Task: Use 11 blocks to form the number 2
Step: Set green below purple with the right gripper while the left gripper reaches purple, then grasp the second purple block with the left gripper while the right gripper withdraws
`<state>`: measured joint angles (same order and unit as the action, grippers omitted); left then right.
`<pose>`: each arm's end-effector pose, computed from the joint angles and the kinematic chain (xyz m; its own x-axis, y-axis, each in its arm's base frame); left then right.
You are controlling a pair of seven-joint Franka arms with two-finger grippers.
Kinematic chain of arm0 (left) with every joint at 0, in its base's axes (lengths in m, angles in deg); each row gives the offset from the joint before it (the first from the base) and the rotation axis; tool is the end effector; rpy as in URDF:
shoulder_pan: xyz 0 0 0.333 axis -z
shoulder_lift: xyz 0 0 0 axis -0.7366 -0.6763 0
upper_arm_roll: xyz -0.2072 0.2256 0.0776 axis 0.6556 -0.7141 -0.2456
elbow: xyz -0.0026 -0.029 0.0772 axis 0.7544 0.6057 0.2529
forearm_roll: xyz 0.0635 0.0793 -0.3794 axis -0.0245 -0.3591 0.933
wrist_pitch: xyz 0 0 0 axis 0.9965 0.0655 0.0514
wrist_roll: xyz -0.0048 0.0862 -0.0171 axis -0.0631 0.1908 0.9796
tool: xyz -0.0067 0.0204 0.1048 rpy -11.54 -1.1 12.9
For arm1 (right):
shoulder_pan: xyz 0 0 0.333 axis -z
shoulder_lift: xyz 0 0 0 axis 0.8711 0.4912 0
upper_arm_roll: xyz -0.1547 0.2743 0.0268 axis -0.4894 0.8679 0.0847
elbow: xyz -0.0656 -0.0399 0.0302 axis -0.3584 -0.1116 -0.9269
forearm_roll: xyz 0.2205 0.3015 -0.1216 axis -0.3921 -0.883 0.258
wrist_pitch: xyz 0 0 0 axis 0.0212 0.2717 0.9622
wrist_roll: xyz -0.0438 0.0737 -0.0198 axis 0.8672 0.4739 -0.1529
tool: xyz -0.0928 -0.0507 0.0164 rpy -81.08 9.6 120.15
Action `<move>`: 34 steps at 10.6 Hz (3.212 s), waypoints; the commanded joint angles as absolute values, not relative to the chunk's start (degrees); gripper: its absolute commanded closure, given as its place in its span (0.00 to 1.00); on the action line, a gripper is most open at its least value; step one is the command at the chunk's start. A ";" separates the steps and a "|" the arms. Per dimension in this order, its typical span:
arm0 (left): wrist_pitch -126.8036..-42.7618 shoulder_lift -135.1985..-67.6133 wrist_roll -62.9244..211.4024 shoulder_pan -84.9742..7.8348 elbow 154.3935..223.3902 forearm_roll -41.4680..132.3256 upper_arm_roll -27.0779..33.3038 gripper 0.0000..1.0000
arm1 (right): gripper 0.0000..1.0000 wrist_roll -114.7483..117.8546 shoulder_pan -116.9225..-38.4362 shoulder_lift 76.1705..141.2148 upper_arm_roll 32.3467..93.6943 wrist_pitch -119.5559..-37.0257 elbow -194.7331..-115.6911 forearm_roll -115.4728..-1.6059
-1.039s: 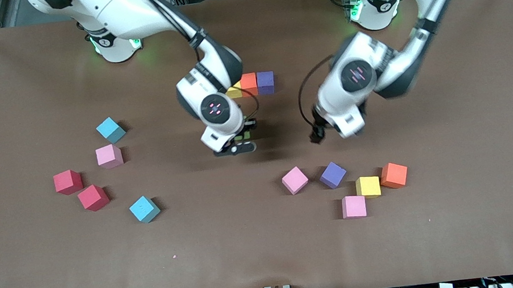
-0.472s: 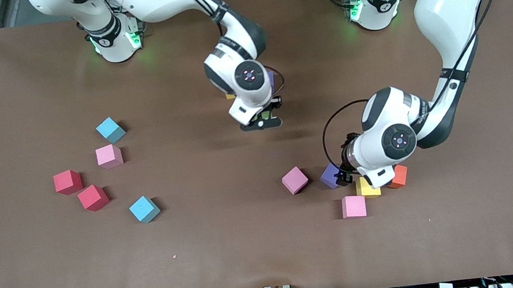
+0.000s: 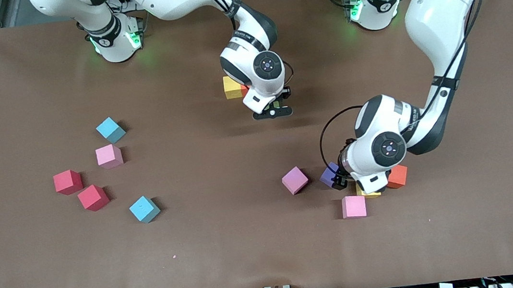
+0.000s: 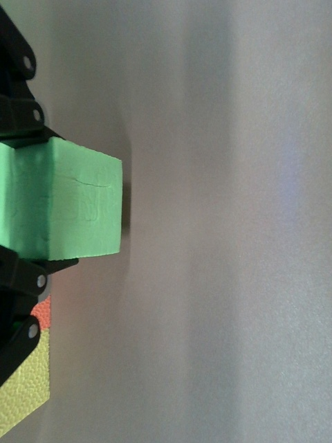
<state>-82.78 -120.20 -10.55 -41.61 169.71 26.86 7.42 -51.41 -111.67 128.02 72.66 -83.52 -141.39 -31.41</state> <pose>0.6572 -0.2815 0.2583 0.4393 0.8894 -0.1268 0.8838 -0.4531 -0.1162 0.4012 0.5786 0.2229 0.9739 0.0175 -0.2262 0.0126 -0.9997 -0.0230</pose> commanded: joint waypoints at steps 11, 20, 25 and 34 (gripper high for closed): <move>-86.88 -123.95 -7.73 -39.71 167.75 25.63 5.88 0.00 | 0.70 -52.00 -114.55 129.88 72.16 -83.26 -141.70 -27.23; -88.91 -125.53 -6.50 -39.71 168.02 24.93 5.79 0.18 | 0.00 -53.39 -114.55 129.18 71.99 -83.17 -141.27 -25.56; -88.82 -123.61 -0.45 -40.50 168.89 24.22 5.88 0.50 | 0.00 -56.13 -110.25 125.05 71.29 -79.93 -139.16 -25.56; -80.91 -115.42 16.35 -39.19 171.80 24.22 10.18 0.50 | 0.00 -16.95 -82.84 123.90 70.14 -78.77 -139.16 -15.14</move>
<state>-81.59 -117.17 14.78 -39.35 169.69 25.46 8.76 -20.30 -85.67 124.42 69.25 -79.13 -138.65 -19.42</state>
